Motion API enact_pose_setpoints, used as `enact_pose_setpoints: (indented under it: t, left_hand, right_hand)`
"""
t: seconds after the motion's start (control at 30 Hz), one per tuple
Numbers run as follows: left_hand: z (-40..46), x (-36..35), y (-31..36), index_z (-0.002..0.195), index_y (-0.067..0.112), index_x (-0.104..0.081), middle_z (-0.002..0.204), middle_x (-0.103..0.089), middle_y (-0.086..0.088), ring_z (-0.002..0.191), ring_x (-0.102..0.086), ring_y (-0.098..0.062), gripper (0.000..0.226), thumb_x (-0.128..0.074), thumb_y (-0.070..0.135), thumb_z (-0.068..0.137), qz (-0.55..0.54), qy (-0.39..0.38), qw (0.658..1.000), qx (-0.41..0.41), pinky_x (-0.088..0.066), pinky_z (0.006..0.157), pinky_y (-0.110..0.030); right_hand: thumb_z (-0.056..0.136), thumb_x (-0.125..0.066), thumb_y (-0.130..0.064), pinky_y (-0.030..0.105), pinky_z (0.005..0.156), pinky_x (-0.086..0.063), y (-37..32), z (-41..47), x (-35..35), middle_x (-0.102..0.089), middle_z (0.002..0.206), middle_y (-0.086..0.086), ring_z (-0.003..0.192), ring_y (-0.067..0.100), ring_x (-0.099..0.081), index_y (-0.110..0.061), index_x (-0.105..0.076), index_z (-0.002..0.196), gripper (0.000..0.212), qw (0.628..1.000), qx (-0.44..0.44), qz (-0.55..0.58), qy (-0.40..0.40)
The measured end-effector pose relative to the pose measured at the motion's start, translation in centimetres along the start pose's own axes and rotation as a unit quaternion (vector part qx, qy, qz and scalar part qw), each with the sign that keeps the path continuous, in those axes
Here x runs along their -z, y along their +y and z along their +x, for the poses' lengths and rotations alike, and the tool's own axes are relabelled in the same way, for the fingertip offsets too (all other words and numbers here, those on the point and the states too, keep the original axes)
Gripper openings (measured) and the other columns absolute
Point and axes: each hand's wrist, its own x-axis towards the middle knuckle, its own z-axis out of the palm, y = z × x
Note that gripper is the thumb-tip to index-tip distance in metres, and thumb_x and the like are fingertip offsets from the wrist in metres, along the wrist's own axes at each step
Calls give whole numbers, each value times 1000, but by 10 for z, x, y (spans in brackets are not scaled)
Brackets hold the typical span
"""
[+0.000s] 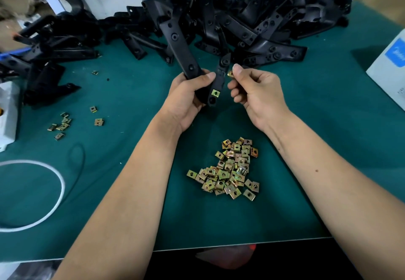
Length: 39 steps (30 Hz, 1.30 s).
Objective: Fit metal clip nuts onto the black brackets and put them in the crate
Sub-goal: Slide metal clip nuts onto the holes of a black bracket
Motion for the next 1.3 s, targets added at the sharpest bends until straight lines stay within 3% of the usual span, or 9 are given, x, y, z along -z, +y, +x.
enact_pose_setpoints:
  t: [0.23,0.37,0.5,0.8,0.97,1.3]
  left_hand:
    - [0,0,0,101,10,-59,83,-69,-1,77,-66,-18,11,-68,10,94,-1,-1,1000,1,-53,64,-30]
    - [0,0,-1,107,8,-59,88,-70,-4,80,-67,-18,17,-69,11,93,-5,0,1000,1,-54,64,-30]
    - [0,0,-1,107,7,-60,89,-70,-5,78,-68,-17,16,-68,10,94,-11,9,1000,3,-54,63,-29]
    - [1,0,-1,102,8,-63,91,-73,-7,79,-70,-19,10,-68,12,94,-5,9,1000,2,-55,62,-30]
    - [1,0,-1,109,5,-64,91,-73,-7,77,-70,-18,16,-68,12,95,0,10,1000,6,-55,62,-29]
    - [-2,-5,-1,103,7,-66,93,-74,-8,85,-71,-21,7,-65,11,97,-8,-16,1000,21,-58,73,-35]
  right_hand:
    - [95,-74,-19,20,50,-48,2,0,0,-71,68,6,55,12,-61,-11,-72,77,20,1000,-6,15,-10]
    - [92,-73,-4,19,59,-53,3,1,1,-74,76,7,64,12,-66,-7,-77,87,7,997,-16,68,-11]
    - [91,-70,7,22,67,-57,4,1,1,-76,82,9,72,16,-71,-4,-77,95,14,997,1,78,-11]
    - [88,-76,2,23,61,-57,1,-3,-1,-77,83,8,70,18,-73,-7,-78,93,10,999,19,47,-3]
    - [87,-76,2,22,56,-53,1,-5,-3,-76,79,5,69,17,-72,-9,-76,91,11,999,28,21,-5]
    - [88,-74,3,20,50,-40,-3,-8,-3,-71,72,0,65,11,-68,-11,-70,95,16,999,20,35,0]
